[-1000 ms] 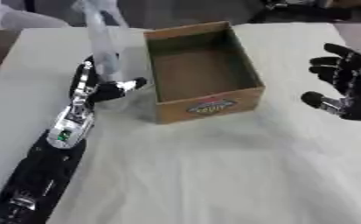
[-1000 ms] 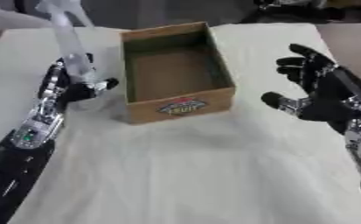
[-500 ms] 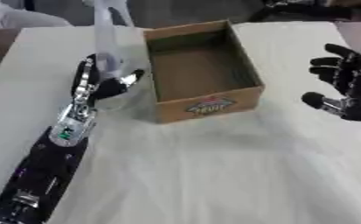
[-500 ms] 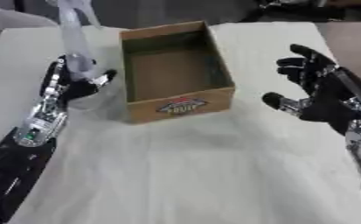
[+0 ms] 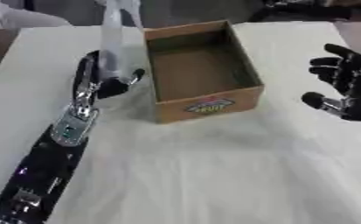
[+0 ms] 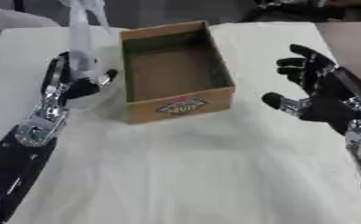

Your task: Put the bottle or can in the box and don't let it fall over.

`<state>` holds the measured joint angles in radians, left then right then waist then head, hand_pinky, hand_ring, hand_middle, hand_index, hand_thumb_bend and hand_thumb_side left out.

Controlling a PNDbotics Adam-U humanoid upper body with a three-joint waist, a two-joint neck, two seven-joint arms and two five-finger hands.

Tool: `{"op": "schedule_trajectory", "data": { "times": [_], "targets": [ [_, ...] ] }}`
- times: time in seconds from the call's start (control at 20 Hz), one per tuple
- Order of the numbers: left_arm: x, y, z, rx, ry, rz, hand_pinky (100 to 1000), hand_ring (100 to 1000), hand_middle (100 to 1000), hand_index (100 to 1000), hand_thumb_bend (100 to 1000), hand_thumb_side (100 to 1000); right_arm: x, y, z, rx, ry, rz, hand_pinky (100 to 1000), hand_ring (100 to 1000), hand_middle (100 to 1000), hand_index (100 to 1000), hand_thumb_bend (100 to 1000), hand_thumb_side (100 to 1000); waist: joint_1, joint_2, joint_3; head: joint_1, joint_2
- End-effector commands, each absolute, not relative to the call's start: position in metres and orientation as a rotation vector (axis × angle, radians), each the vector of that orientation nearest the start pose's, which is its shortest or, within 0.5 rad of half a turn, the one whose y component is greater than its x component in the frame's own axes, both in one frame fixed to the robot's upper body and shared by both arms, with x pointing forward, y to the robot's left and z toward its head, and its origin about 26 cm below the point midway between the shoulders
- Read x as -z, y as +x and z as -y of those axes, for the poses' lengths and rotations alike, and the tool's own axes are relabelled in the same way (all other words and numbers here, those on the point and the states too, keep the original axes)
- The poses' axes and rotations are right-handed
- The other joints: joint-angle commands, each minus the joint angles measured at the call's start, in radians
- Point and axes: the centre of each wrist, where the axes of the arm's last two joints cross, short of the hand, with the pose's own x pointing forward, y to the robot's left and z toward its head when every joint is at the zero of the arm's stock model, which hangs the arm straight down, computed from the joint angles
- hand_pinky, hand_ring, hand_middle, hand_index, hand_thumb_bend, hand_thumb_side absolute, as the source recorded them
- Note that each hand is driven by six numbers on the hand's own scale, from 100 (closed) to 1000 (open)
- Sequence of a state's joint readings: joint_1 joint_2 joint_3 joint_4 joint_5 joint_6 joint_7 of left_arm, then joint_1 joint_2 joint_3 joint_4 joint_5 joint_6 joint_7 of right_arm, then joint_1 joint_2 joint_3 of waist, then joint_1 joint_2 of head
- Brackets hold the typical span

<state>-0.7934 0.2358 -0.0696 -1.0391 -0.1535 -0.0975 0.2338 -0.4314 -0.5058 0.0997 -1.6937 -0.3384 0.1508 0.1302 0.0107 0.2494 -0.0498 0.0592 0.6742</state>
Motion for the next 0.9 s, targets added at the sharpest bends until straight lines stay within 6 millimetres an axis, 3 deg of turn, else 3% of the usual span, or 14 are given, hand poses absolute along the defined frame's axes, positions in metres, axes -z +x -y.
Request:
{"op": "schedule_trajectory", "data": {
  "times": [0.05,0.4,0.65,0.9],
  "targets": [
    [-0.156,0.458,-0.222,0.219,0.374,2.028,641,225,100,143,527,100,-0.193,0.354,0.286,-0.496,0.106,1.892,1000,875,790,976,619,100,-0.002,-0.019,0.002,-0.005,-0.005],
    [-0.190,0.450,-0.208,0.094,0.254,2.164,650,229,100,145,483,100,-0.194,0.354,0.286,-0.495,0.104,1.898,1000,874,790,976,618,100,-0.005,-0.022,0.004,-0.005,0.000],
    [-0.216,0.444,-0.178,0.141,0.149,2.238,657,229,100,146,474,100,-0.197,0.354,0.284,-0.495,0.114,1.908,1000,874,790,976,617,100,-0.011,-0.026,-0.006,0.005,-0.001],
    [-0.223,0.442,-0.152,0.190,0.092,2.253,672,228,100,148,472,100,-0.198,0.355,0.283,-0.491,0.121,1.915,1000,873,790,976,618,100,-0.011,-0.029,-0.018,0.021,-0.006]
  ]
}}
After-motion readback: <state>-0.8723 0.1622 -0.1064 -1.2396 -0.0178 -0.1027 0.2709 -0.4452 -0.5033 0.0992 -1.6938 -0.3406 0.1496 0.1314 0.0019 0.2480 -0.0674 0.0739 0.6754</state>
